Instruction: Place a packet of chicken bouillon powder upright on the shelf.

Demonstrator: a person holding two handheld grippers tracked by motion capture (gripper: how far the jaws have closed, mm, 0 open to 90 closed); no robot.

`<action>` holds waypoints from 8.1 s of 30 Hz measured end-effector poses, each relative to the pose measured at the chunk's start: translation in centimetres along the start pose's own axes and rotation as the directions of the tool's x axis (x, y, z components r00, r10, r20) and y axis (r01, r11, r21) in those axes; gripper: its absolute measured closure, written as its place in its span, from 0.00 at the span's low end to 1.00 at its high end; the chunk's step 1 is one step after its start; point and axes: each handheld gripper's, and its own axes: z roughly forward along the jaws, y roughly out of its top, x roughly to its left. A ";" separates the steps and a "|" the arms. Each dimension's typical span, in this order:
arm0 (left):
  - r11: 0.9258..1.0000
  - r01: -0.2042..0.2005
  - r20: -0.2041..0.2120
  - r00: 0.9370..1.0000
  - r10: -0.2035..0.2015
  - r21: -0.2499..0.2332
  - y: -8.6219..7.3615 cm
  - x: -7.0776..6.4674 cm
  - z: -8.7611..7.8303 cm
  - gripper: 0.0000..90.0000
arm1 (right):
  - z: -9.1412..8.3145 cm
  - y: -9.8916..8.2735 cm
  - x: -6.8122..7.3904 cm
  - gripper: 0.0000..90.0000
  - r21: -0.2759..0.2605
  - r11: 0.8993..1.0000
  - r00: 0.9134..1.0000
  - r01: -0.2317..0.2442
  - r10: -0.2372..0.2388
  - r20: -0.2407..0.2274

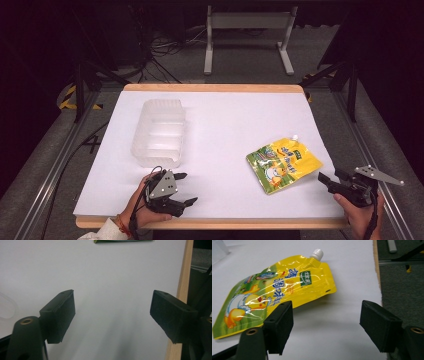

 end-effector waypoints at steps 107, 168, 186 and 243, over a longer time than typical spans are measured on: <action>0.994 -0.046 -0.026 0.999 0.043 -0.096 8.5 1.8 4.7 0.98 | 2.1 4.3 18.0 1.00 -0.273 0.901 0.806 0.337 -0.426 -0.411; 0.954 0.122 -0.372 0.902 -0.221 -0.272 3.8 12.8 -7.5 0.97 | 13.2 14.2 33.3 1.00 -0.387 0.829 0.692 0.405 -0.554 -0.463; 0.936 0.184 -0.413 0.859 -0.301 -0.299 0.6 15.3 -9.2 0.95 | 17.5 14.2 37.1 1.00 -0.365 0.810 0.645 0.459 -0.586 -0.490; 0.961 0.232 -0.411 0.869 -0.275 -0.153 -2.1 16.0 -6.9 0.96 | 22.4 11.0 36.2 0.98 -0.249 0.837 0.681 0.488 -0.543 -0.491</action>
